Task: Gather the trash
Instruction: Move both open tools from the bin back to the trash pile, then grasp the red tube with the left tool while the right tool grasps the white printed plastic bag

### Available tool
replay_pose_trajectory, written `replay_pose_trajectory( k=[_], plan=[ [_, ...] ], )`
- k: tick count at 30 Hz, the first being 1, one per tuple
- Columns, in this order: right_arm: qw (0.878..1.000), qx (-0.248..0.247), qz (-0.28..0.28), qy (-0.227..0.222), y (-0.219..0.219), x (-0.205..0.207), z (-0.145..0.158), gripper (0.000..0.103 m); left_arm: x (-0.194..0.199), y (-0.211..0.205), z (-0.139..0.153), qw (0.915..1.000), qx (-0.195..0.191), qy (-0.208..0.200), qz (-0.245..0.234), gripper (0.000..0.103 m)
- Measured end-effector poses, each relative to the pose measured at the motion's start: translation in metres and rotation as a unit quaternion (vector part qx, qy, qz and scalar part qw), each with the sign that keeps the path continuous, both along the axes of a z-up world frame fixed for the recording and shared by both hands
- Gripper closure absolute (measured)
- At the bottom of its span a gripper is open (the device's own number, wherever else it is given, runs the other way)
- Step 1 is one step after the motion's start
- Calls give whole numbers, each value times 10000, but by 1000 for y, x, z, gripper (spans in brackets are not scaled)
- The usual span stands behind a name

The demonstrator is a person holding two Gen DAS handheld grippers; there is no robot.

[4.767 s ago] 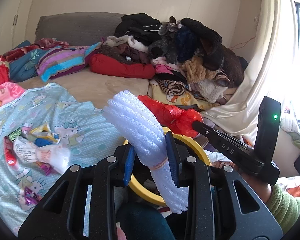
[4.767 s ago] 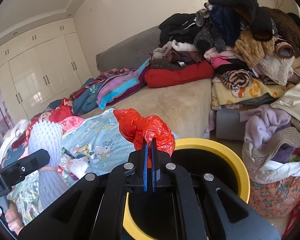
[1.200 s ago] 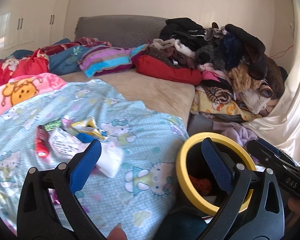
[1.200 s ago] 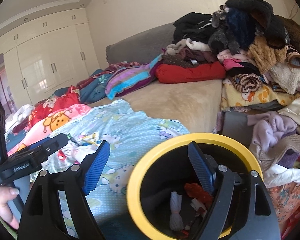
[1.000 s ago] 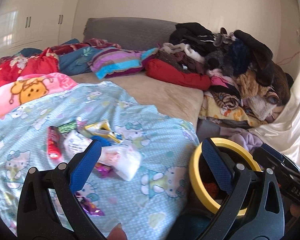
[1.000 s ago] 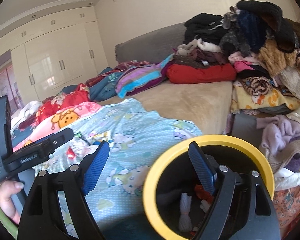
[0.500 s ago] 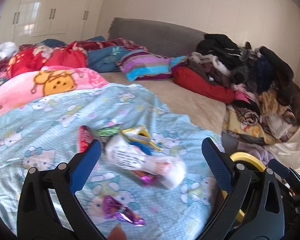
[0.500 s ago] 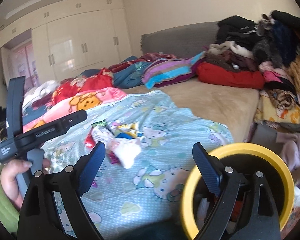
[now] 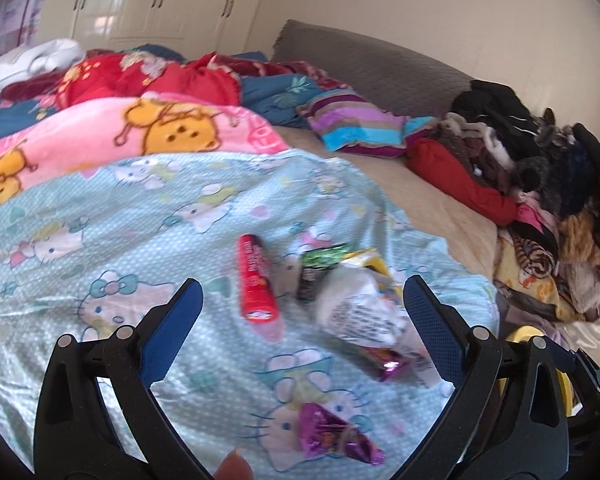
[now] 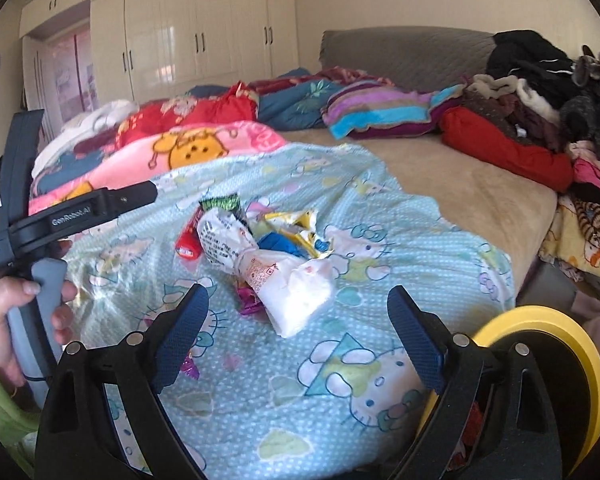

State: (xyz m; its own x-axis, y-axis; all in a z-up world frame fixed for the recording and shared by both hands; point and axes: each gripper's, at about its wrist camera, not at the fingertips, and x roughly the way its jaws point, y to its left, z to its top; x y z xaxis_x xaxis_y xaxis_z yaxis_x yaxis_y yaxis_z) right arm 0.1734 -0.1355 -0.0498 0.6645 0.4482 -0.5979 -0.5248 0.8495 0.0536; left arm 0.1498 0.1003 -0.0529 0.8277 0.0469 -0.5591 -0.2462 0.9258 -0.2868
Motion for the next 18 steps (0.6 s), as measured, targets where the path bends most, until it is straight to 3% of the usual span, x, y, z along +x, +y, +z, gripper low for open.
replay_pose_trajectory(
  k=[5, 14, 15, 16, 18],
  plan=[
    [9996, -217, 112, 121, 21, 18, -14, 14, 5, 20, -17, 9995, -173, 219, 164, 13],
    [9961, -780, 240, 349, 48, 52, -45, 14, 24, 47, -48, 9952, -748, 597, 209, 42],
    [9959, -775, 274, 371, 48, 54, -47, 20, 27, 48, -51, 9945, -811, 628, 207, 45],
    [9959, -726, 351, 422, 48, 55, -50, 34, 31, 50, -55, 9934, -894, 684, 201, 46],
    [9956, -692, 376, 507, 47, 57, -56, 44, 36, 51, -61, 9924, -955, 758, 190, 49]
  ],
)
